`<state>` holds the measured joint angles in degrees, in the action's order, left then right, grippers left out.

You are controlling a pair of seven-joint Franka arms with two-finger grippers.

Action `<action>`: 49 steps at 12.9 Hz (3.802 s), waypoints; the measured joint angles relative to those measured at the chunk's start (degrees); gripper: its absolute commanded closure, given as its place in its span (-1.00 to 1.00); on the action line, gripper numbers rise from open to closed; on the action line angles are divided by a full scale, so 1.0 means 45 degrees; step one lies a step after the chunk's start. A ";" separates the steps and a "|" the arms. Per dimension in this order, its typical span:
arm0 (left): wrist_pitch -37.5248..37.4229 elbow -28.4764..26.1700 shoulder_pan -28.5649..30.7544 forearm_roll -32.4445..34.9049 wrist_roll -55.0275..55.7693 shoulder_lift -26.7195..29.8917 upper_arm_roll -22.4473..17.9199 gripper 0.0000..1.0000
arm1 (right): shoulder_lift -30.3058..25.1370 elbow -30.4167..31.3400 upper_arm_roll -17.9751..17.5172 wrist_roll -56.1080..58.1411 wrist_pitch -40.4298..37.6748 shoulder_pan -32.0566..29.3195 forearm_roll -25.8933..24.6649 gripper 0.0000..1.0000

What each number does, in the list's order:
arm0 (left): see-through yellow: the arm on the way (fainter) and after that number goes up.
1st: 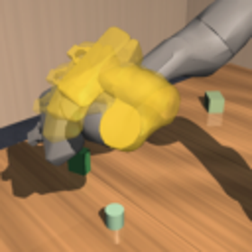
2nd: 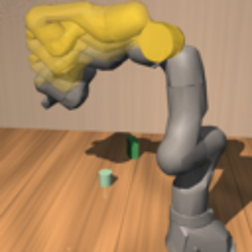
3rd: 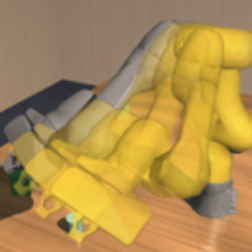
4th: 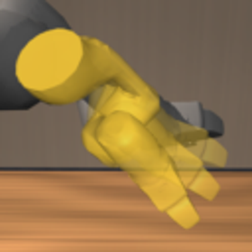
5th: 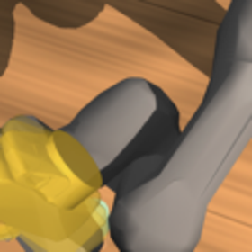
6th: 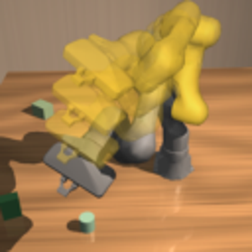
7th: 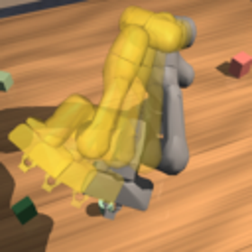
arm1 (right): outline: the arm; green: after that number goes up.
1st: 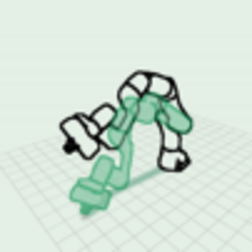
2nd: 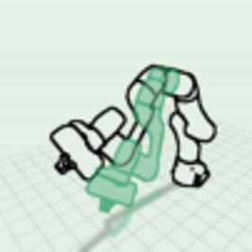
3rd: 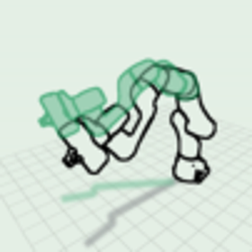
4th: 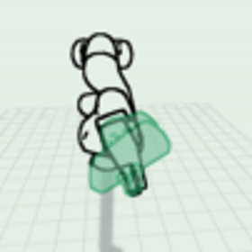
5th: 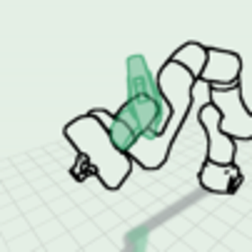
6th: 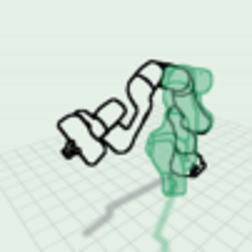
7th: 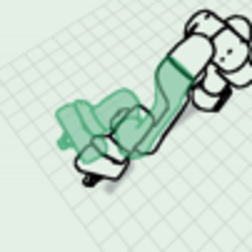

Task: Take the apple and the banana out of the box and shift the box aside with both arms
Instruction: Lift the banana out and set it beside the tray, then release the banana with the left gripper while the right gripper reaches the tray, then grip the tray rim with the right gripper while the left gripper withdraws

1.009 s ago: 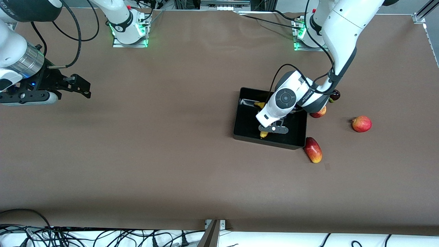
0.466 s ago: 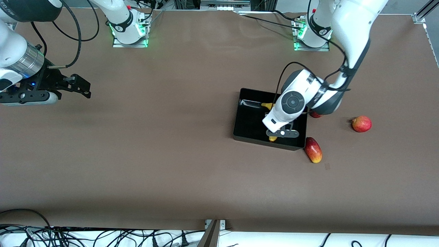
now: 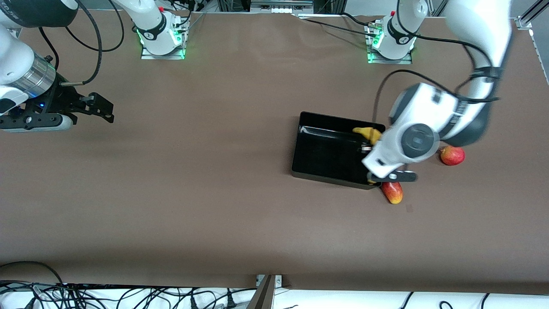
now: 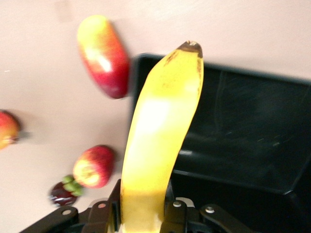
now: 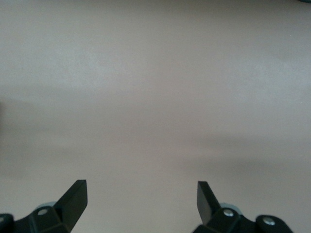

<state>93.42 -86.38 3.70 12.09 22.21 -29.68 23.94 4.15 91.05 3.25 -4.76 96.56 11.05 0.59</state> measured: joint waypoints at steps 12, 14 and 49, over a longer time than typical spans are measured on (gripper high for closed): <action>0.5539 -0.2726 0.4505 0.0920 -0.5874 -0.2035 -0.0158 0.02 | 0.0377 0.0045 -0.0343 0.0174 0.0106 0.1045 0.1164 -1.00; 0.5824 -0.2985 0.4541 0.1019 -0.5898 -0.2032 -0.0158 -1.00 | 0.0811 0.0074 -0.0378 -0.0002 0.0113 0.1762 0.1176 -1.00; 0.0678 -0.2495 -0.1069 -0.2321 -0.4253 0.6697 -0.5420 -1.00 | 0.8433 -0.2478 0.0162 -0.8801 0.6498 0.7525 0.1155 1.00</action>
<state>96.47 -97.61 -1.11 1.65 3.07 0.45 -0.45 42.10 79.90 3.98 -44.36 125.80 44.92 5.79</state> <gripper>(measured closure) 0.000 0.960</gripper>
